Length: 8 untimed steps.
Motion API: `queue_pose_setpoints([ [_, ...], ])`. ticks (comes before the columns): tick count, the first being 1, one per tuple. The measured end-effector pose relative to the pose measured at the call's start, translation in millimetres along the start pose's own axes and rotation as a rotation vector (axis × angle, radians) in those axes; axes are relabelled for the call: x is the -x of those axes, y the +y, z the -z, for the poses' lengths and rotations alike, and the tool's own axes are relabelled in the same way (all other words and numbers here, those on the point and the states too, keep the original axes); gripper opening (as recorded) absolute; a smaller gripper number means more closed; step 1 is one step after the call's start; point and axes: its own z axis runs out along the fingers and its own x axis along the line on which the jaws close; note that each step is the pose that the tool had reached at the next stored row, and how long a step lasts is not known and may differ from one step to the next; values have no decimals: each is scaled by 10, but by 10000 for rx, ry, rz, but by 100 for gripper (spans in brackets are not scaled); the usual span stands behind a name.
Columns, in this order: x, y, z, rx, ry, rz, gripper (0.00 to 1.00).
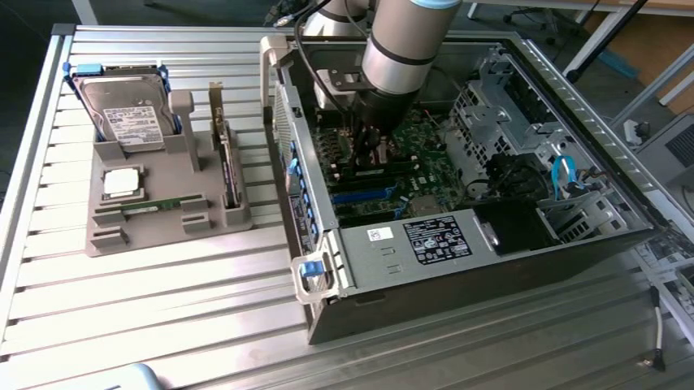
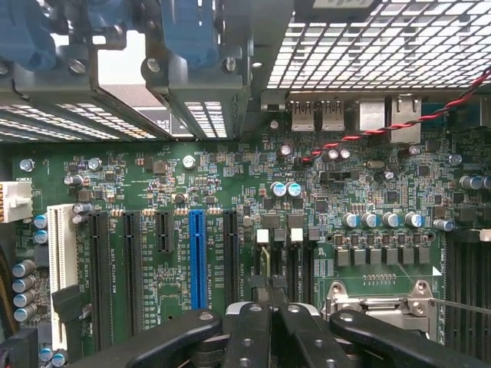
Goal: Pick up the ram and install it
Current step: 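Press down the ram until it locks into place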
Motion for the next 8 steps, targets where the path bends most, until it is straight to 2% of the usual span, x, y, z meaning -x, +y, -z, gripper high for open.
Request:
queue_pose_setpoints([
  [8, -22, -1, -17, -2, -3, 0, 11],
])
